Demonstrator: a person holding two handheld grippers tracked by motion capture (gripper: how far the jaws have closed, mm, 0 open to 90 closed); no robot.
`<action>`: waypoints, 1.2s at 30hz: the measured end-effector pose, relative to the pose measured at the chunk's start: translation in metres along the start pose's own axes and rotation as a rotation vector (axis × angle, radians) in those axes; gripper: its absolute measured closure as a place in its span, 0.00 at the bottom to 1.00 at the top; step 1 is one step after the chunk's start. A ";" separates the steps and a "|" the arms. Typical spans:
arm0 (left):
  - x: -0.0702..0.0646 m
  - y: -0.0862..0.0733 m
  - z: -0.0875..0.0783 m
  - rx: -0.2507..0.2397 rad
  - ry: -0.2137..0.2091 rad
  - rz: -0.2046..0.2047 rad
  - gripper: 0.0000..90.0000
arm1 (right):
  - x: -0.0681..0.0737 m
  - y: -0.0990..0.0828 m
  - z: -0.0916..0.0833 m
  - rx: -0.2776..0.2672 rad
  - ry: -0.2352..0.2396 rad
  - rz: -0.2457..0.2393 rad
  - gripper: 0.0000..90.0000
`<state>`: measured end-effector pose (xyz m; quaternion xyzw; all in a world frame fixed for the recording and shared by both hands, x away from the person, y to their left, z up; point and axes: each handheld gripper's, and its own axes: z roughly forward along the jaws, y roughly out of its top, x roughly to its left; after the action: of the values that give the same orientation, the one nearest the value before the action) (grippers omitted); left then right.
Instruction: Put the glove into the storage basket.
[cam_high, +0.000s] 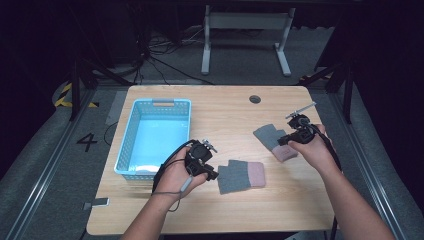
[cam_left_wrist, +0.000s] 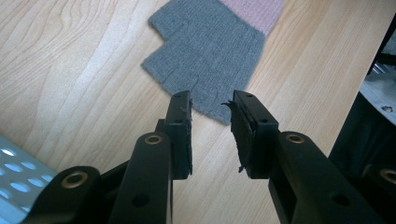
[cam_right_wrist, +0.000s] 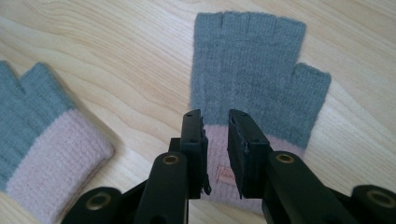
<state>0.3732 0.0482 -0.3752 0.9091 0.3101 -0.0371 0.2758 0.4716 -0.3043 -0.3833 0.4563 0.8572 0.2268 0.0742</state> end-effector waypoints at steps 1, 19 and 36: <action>0.000 0.000 0.000 -0.001 0.001 0.001 0.76 | -0.001 0.002 0.001 0.003 -0.005 0.007 0.82; 0.001 -0.001 -0.002 -0.006 0.001 -0.005 0.76 | -0.025 0.025 0.032 0.127 -0.044 0.084 0.64; 0.002 -0.001 0.000 -0.006 0.005 -0.005 0.75 | -0.023 0.025 0.054 0.188 -0.084 0.080 0.56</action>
<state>0.3746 0.0499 -0.3757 0.9076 0.3132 -0.0349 0.2775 0.5214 -0.2936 -0.4215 0.5043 0.8519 0.1290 0.0576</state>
